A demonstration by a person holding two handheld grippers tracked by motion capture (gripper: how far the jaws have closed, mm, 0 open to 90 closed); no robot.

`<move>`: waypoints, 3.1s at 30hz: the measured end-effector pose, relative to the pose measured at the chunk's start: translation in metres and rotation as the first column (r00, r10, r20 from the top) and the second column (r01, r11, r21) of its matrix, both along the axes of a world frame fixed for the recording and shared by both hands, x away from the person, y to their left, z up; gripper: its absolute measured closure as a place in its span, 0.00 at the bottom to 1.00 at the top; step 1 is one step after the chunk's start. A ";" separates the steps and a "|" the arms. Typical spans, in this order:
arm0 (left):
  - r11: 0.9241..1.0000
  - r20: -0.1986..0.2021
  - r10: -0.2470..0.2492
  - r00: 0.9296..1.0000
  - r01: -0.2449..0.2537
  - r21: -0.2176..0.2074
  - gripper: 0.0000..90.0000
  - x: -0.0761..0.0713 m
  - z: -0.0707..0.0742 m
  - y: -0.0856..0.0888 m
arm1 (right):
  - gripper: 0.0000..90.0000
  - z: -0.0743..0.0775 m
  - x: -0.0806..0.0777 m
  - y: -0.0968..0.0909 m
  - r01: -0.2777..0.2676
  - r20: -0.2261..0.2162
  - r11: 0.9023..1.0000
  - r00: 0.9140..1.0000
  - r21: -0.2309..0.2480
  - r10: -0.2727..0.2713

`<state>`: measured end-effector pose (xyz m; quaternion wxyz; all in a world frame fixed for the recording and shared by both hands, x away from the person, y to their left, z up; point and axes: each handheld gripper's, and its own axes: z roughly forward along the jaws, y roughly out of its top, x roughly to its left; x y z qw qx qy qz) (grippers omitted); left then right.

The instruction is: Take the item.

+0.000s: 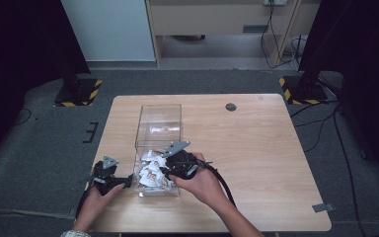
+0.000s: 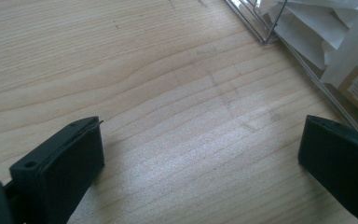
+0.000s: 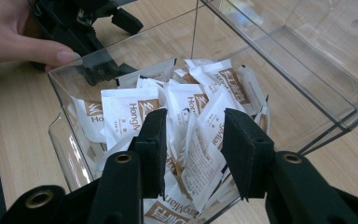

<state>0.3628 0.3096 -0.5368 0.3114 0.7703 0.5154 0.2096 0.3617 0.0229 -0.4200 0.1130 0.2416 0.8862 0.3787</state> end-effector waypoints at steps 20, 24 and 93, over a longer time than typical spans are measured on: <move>1.000 0.000 0.001 1.000 -0.001 -0.001 0.00 0.000 0.000 0.000 | 0.72 -0.015 -0.001 0.009 -0.006 -0.013 0.997 1.000 -0.076 0.005; 1.000 0.000 0.001 1.000 -0.001 0.000 0.00 0.000 0.000 0.000 | 0.74 -0.018 -0.001 0.011 -0.017 -0.018 0.996 1.000 -0.085 0.015; 1.000 0.001 0.001 1.000 -0.001 -0.001 0.00 0.000 0.000 0.000 | 0.99 0.038 0.011 -0.042 0.066 0.080 0.995 0.994 0.069 -0.071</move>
